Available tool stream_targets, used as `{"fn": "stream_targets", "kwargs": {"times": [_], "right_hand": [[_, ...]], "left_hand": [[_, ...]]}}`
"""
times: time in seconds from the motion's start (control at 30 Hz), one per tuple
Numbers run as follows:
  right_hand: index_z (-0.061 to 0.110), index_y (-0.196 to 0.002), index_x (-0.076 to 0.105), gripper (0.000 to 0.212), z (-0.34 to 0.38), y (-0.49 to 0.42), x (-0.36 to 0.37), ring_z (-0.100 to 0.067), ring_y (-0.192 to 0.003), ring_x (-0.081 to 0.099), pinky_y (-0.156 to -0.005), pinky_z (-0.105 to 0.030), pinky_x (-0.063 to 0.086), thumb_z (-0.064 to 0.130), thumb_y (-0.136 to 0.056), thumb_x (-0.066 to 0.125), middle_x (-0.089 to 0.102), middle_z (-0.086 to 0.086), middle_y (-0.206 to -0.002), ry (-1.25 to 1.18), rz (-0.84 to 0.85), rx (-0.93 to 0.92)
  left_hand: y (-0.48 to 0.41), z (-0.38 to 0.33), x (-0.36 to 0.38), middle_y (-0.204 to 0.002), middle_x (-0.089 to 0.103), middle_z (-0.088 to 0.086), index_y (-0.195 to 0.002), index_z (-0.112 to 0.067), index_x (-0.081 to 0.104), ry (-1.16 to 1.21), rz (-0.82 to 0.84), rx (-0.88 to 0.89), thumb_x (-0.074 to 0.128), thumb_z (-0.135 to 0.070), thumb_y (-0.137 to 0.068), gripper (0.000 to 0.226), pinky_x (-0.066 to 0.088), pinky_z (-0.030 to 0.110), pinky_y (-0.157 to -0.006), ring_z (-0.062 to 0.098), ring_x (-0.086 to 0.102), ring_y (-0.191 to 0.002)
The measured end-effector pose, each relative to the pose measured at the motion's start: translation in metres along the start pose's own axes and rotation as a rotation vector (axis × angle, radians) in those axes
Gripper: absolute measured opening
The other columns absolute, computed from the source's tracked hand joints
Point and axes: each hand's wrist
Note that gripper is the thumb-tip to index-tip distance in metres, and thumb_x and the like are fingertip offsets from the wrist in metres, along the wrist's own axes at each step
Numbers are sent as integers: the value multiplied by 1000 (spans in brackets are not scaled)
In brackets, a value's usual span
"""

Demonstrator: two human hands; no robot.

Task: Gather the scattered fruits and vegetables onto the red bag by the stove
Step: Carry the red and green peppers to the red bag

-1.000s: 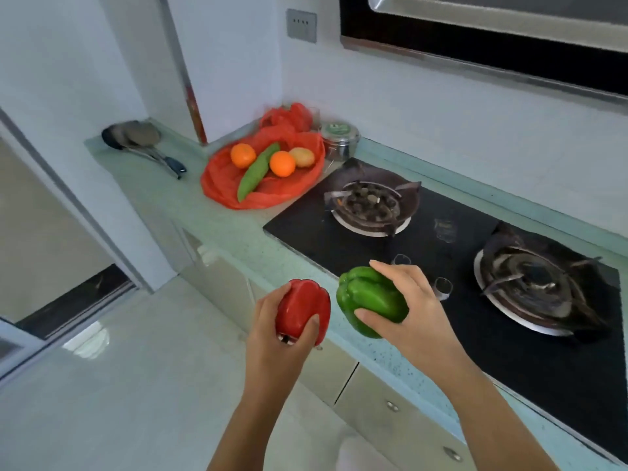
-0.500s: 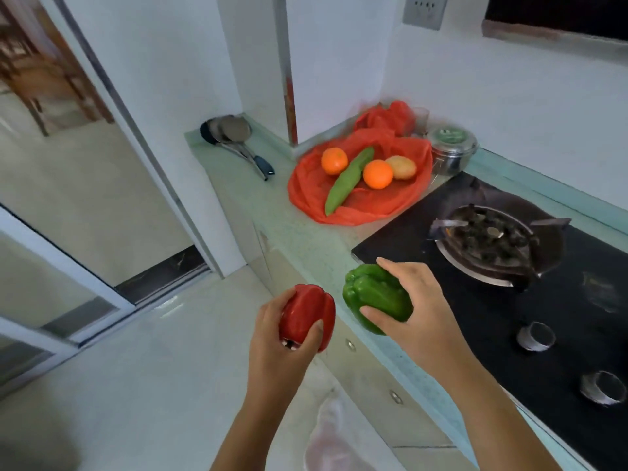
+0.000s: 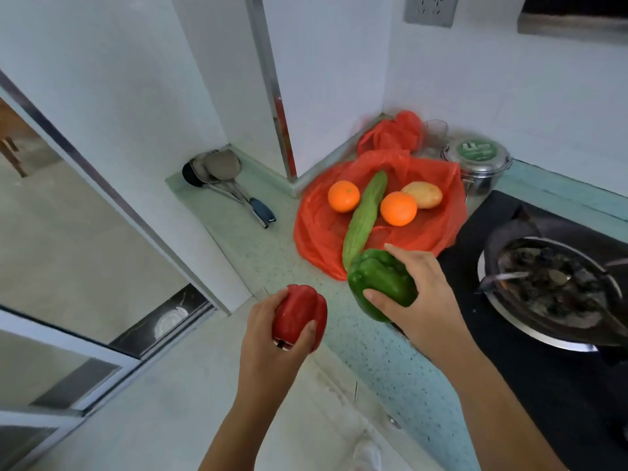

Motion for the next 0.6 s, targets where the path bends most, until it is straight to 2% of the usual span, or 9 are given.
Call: {"fn": "stream_targets", "kwargs": {"times": [0.17, 0.4, 0.53, 0.6], "right_hand": [[29, -129, 45, 65, 0, -18, 13, -11, -110, 41, -97, -30, 33, 34, -71, 74, 42, 9, -113, 30, 10, 36], [28, -131, 42, 67, -9, -38, 40, -10, -110, 39, -95, -24, 30, 35, -72, 73, 40, 9, -111, 113, -17, 158], [28, -132, 42, 68, -10, -59, 55, -13, -110, 38, -93, -24, 29, 36, -72, 73, 39, 9, -111, 193, -70, 241], [26, -132, 43, 69, -9, -71, 61, -15, -109, 40, -93, -26, 31, 34, -71, 74, 39, 8, -110, 213, -137, 271]], "left_hand": [[-23, 11, 2, -113, 52, -15, -111, -47, 46, 62, 21, 1, 71, -34, -68, 51, 52, 21, -72, 6, 56, -99], [-71, 38, 2, -113, 51, -13, -111, -45, 46, 90, 76, -12, 65, -46, -64, 50, 50, 23, -76, 7, 55, -100], [-121, 49, 6, -109, 50, -18, -115, -37, 47, 115, 169, 22, 72, -32, -71, 51, 48, 25, -80, 4, 54, -99], [-151, 54, 10, -109, 51, -14, -118, -34, 47, 119, 238, 62, 74, -23, -75, 52, 46, 22, -80, 4, 53, -100]]}}
Point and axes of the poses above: each hand's wrist, its own y-axis away from the middle knuckle, its own x-axis out of the palm, z = x × y
